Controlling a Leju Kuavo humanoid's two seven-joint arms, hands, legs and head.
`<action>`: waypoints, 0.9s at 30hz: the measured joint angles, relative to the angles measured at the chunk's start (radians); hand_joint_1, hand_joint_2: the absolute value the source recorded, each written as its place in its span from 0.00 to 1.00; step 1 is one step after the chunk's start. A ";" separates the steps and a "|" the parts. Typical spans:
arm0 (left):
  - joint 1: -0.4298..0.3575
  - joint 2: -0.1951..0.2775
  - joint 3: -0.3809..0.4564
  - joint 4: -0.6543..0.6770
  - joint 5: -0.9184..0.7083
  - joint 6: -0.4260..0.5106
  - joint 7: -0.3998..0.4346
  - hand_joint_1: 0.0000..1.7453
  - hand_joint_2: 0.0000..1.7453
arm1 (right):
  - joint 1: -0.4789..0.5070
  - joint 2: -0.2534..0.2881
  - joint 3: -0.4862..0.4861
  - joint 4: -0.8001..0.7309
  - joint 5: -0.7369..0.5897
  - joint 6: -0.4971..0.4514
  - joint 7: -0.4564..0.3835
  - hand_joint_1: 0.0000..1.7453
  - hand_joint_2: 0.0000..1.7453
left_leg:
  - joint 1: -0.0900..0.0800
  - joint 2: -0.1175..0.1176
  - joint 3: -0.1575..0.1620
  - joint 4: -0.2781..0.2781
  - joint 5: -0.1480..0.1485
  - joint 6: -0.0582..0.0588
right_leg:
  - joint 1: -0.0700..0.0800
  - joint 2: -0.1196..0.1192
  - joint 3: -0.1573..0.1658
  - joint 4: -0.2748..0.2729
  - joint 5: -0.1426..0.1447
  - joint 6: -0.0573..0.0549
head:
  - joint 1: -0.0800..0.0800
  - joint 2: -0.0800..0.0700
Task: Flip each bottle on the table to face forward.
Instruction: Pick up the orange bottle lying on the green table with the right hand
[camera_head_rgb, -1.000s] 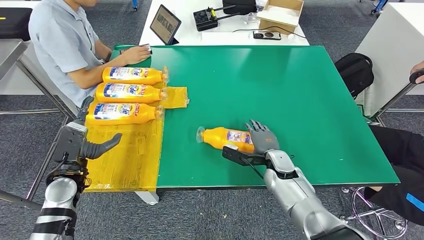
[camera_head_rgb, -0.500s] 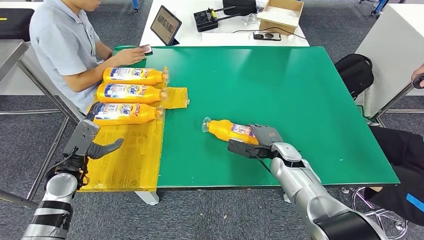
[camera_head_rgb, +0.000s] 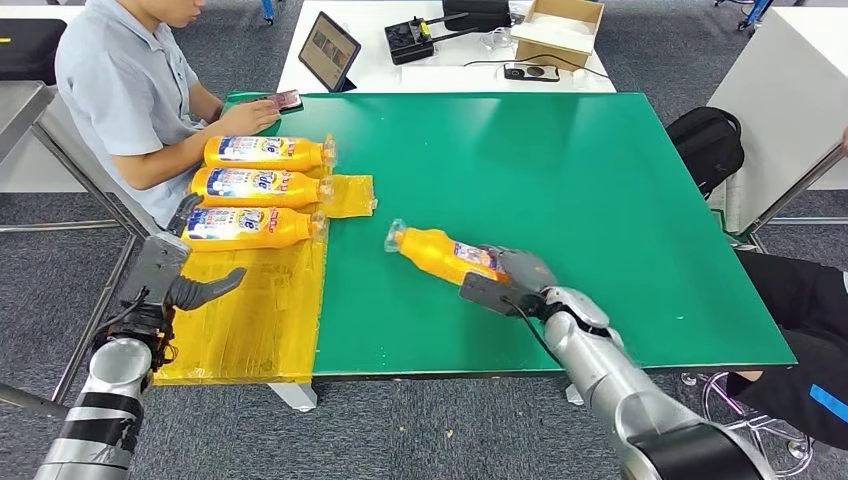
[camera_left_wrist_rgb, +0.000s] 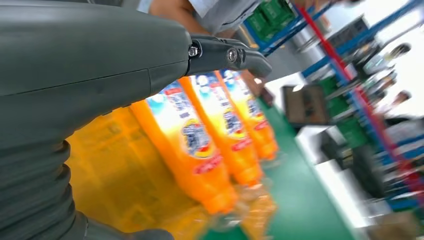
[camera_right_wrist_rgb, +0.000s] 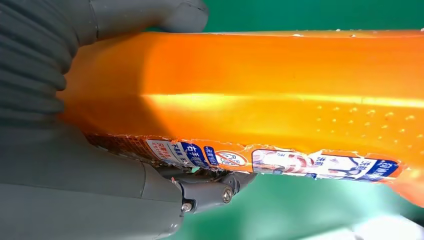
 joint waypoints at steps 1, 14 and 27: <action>0.003 -0.007 0.001 -0.004 0.016 0.007 -0.008 0.00 1.00 | 0.011 0.004 -0.005 -0.009 -0.013 -0.012 -0.015 1.00 1.00 | 0.000 0.000 0.000 0.000 0.000 0.000 | 0.000 0.000 0.000 0.000 0.000 0.000 | 0.000 0.000; 0.234 -0.203 -0.033 -0.208 0.401 0.025 -0.155 0.00 1.00 | 0.368 0.083 -0.064 -0.551 -0.256 -0.235 -0.222 1.00 1.00 | 0.000 -0.002 -0.009 0.000 -0.002 -0.001 | 0.000 0.000 -0.007 0.000 -0.002 0.001 | 0.000 0.000; 0.366 -0.241 -0.206 -0.227 0.227 -0.046 -0.189 0.00 1.00 | 0.358 0.122 0.000 -0.583 -0.218 -0.212 -0.232 1.00 1.00 | 0.000 -0.002 -0.009 0.000 -0.002 -0.001 | 0.000 -0.001 -0.007 0.000 -0.002 0.001 | 0.000 0.000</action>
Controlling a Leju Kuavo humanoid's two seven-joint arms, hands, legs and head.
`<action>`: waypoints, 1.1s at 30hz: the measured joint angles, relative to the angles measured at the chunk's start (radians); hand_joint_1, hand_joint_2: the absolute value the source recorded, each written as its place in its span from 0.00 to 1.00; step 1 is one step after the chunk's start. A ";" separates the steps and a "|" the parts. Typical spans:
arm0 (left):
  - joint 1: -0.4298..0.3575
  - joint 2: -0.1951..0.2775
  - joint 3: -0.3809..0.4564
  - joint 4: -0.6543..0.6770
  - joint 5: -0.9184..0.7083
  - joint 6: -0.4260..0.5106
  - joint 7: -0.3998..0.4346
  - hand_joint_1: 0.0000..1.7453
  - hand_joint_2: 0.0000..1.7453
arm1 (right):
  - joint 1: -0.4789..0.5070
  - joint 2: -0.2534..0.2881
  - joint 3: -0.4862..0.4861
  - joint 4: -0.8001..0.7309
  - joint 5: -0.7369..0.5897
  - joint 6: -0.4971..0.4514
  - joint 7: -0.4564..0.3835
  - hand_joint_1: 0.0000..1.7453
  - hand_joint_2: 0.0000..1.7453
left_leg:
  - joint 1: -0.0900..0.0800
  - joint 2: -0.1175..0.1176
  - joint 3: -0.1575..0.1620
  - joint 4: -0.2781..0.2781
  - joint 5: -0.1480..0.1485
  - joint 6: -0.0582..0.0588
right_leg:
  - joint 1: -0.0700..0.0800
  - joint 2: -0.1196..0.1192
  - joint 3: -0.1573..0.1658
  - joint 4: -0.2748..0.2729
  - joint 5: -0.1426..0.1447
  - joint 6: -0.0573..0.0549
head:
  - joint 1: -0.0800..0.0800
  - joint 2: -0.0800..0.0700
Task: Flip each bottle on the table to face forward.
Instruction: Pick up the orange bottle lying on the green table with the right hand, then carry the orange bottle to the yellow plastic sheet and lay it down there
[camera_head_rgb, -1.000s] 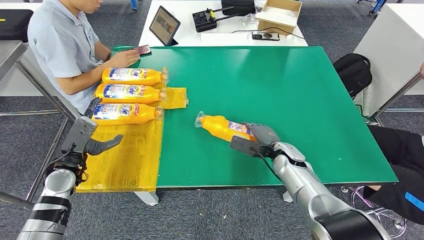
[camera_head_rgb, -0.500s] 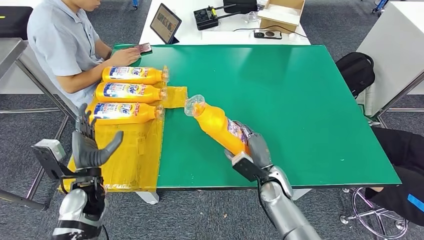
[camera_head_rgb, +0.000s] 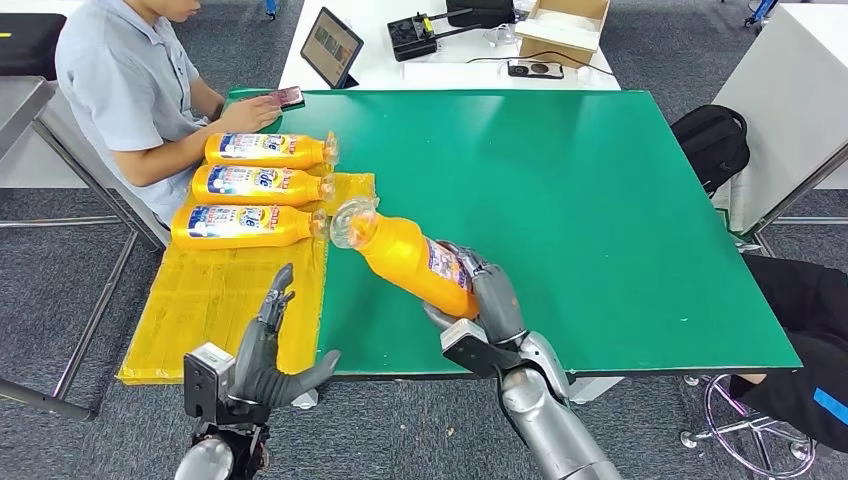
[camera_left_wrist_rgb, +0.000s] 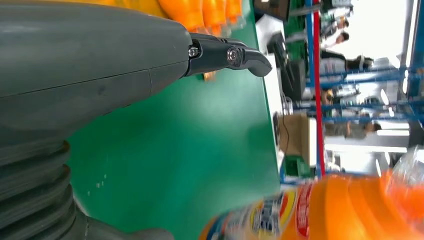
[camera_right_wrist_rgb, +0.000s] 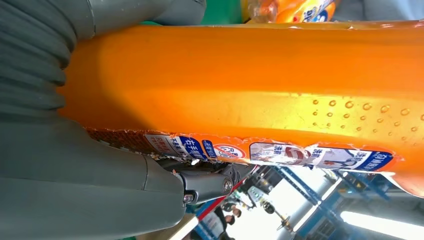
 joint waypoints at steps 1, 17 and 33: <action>0.000 -0.002 -0.006 0.001 0.003 -0.010 -0.001 0.00 1.00 | -0.006 0.002 0.007 0.005 -0.001 0.005 0.000 1.00 1.00 | 0.000 0.000 0.000 0.000 0.000 0.000 | 0.000 0.000 0.000 0.000 0.000 0.000 | 0.000 0.000; -0.041 -0.054 -0.043 0.044 0.233 -0.089 0.076 0.00 1.00 | -0.088 0.100 0.162 0.157 0.055 -0.056 -0.043 1.00 1.00 | 0.000 0.000 0.000 0.000 0.000 0.000 | 0.000 0.000 0.000 0.000 0.000 0.000 | 0.000 0.000; -0.077 -0.064 -0.062 0.058 0.343 -0.090 0.032 0.98 1.00 | -0.100 0.138 0.341 0.237 -0.022 -0.019 -0.100 0.38 1.00 | 0.000 0.000 0.000 0.000 0.000 0.000 | 0.000 0.000 -0.001 0.000 0.000 0.000 | 0.000 0.000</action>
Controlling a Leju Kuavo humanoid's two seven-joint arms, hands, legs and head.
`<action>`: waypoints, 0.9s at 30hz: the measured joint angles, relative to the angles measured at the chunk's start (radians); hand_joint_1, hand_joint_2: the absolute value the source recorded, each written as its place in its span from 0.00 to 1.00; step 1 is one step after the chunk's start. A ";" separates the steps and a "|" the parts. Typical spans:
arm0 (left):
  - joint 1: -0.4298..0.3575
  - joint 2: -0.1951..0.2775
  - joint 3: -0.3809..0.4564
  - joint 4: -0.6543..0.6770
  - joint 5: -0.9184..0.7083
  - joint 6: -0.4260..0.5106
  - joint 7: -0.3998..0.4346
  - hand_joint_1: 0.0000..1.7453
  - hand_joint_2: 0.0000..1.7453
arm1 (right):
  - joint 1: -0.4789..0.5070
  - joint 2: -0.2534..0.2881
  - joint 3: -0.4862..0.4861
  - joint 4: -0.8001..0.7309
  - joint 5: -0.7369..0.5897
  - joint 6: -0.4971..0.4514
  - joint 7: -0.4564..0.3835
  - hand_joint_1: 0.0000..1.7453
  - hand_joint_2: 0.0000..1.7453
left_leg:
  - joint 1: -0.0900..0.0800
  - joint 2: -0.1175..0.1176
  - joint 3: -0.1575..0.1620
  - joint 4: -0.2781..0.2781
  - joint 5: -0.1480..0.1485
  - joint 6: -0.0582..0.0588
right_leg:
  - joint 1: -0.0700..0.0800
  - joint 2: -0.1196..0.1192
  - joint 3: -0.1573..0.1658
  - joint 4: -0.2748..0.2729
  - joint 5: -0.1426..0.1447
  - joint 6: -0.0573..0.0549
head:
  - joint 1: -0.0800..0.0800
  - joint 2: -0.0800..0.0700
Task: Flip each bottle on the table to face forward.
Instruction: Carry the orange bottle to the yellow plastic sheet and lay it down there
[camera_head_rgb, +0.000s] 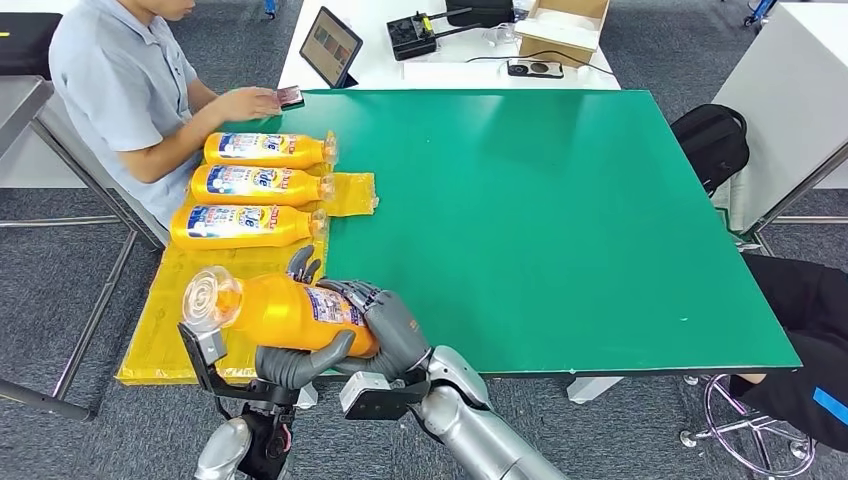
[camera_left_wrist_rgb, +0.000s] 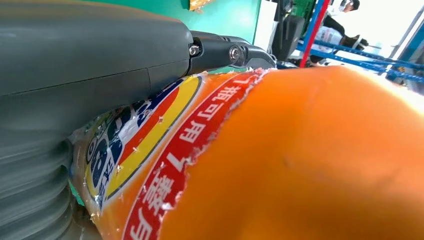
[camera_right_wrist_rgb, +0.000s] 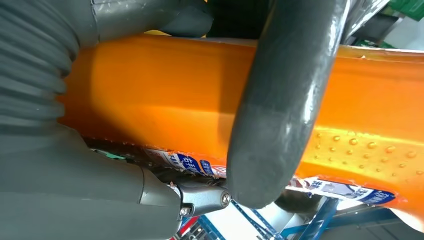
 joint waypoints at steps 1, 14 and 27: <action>0.000 0.000 0.000 -0.001 0.001 0.000 -0.001 1.00 1.00 | -0.004 0.000 0.003 0.004 -0.001 0.001 0.000 0.15 1.00 | 0.000 0.000 0.000 0.000 0.000 0.000 | 0.000 0.000 0.000 0.000 0.000 0.000 | 0.000 0.000; -0.012 0.011 0.013 -0.004 0.008 0.002 -0.006 1.00 1.00 | -0.008 0.000 0.038 0.035 0.010 -0.012 0.003 0.00 0.25 | 0.000 0.000 0.000 0.000 0.000 0.000 | 0.000 0.000 0.000 0.000 0.000 0.000 | 0.000 0.000; -0.089 0.016 0.101 0.058 0.119 0.068 0.045 1.00 1.00 | 0.111 -0.109 0.173 -0.232 -0.048 -0.376 -0.002 0.00 0.00 | 0.000 0.001 -0.001 0.000 0.000 0.000 | 0.000 0.000 -0.001 0.000 0.000 0.000 | 0.000 0.000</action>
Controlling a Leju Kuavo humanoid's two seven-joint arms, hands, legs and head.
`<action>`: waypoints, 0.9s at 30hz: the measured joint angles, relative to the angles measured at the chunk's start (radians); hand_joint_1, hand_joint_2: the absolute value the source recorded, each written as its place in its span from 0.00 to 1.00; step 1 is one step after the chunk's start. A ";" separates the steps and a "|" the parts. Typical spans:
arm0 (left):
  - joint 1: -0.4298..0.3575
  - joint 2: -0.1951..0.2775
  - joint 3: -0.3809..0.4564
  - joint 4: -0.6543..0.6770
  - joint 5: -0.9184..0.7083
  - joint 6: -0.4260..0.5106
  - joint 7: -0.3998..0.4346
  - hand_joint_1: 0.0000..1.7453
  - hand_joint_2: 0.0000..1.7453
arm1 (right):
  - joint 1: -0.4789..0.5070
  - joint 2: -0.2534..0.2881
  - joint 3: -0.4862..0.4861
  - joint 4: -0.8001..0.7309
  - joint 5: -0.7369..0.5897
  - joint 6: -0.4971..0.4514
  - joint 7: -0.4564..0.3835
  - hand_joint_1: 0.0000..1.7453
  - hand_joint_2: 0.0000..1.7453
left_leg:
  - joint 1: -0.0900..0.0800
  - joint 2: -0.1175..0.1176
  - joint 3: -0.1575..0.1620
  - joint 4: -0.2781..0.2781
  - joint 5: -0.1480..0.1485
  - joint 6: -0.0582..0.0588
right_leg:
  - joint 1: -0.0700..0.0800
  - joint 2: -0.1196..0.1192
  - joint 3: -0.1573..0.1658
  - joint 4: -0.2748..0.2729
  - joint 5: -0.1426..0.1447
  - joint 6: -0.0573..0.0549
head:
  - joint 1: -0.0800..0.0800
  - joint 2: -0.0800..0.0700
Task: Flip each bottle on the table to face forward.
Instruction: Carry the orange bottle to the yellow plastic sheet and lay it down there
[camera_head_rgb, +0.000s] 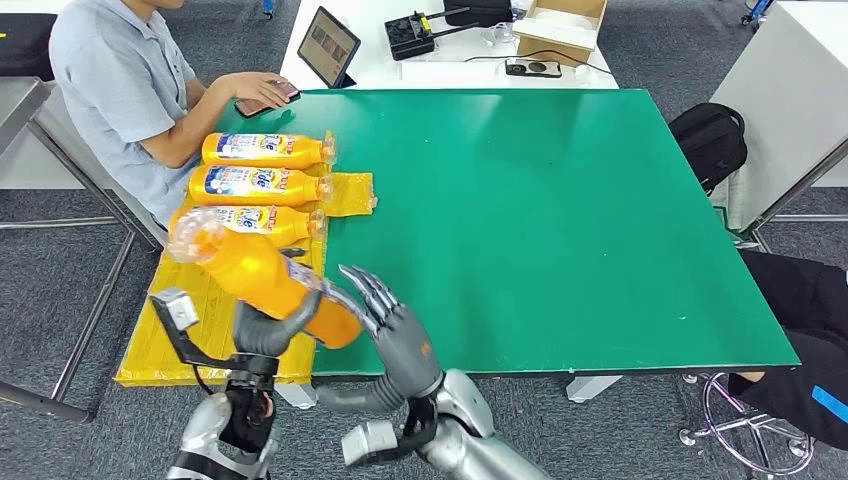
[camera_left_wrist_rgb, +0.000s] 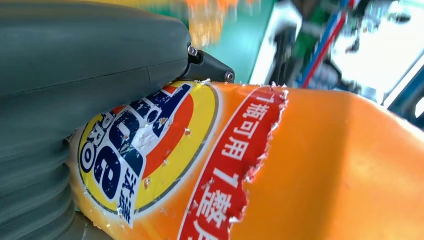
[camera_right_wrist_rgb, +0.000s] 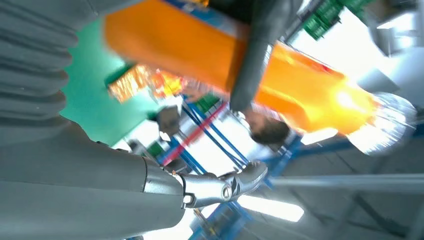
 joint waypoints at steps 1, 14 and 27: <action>-0.003 0.002 0.013 0.005 -0.007 0.013 -0.001 1.00 1.00 | 0.020 -0.011 -0.001 -0.033 0.022 -0.012 0.000 0.00 0.00 | 0.000 0.000 0.000 0.000 0.000 0.000 | 0.000 0.000 0.000 0.000 0.000 0.000 | 0.000 0.000; -0.173 0.114 0.195 0.181 -0.659 0.440 0.035 0.99 1.00 | 0.328 -0.072 -0.230 -0.460 0.188 -0.023 0.000 0.00 0.00 | 0.001 -0.001 -0.001 0.000 0.000 0.000 | 0.000 0.000 0.000 0.000 0.000 0.000 | 0.000 0.000; -0.392 0.218 0.088 0.572 -1.473 0.455 0.231 0.96 1.00 | 0.349 -0.140 -0.222 -0.403 0.055 -0.021 0.000 0.00 0.00 | 0.000 0.000 -0.001 0.000 0.000 0.000 | 0.000 0.000 0.000 0.000 0.000 0.000 | 0.000 0.000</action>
